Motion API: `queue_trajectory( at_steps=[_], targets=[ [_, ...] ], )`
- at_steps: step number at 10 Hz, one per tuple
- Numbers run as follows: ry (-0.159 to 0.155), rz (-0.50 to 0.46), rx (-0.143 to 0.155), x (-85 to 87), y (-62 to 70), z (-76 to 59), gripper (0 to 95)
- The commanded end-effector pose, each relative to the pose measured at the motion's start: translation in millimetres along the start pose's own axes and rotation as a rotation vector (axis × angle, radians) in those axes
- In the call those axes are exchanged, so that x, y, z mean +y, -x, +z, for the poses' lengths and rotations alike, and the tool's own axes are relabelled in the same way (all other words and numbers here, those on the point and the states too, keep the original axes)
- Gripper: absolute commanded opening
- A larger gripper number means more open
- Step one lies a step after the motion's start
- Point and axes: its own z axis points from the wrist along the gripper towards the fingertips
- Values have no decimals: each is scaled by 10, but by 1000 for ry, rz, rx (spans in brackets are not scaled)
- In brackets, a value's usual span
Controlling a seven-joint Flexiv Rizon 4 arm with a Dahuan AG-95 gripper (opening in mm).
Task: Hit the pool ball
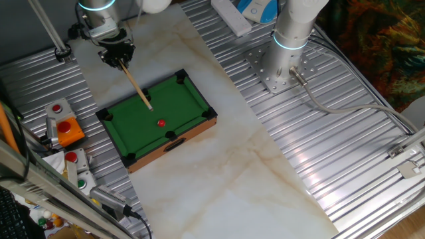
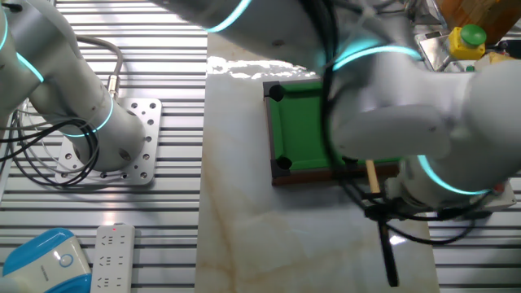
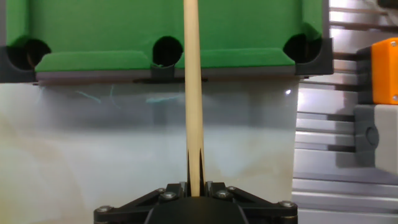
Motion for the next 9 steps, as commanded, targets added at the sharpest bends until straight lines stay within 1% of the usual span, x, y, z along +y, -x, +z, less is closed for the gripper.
queue_trajectory(
  at_steps=[1,2,3,6,9],
  targets=[
    [21,-7,18,-26,-6,21,0],
    [22,-1,26,-19,-4,25,0],
    [33,21,50,-20,-3,40,0],
    [32,31,37,-36,19,64,0],
    [33,46,39,-59,58,109,0]
  ],
)
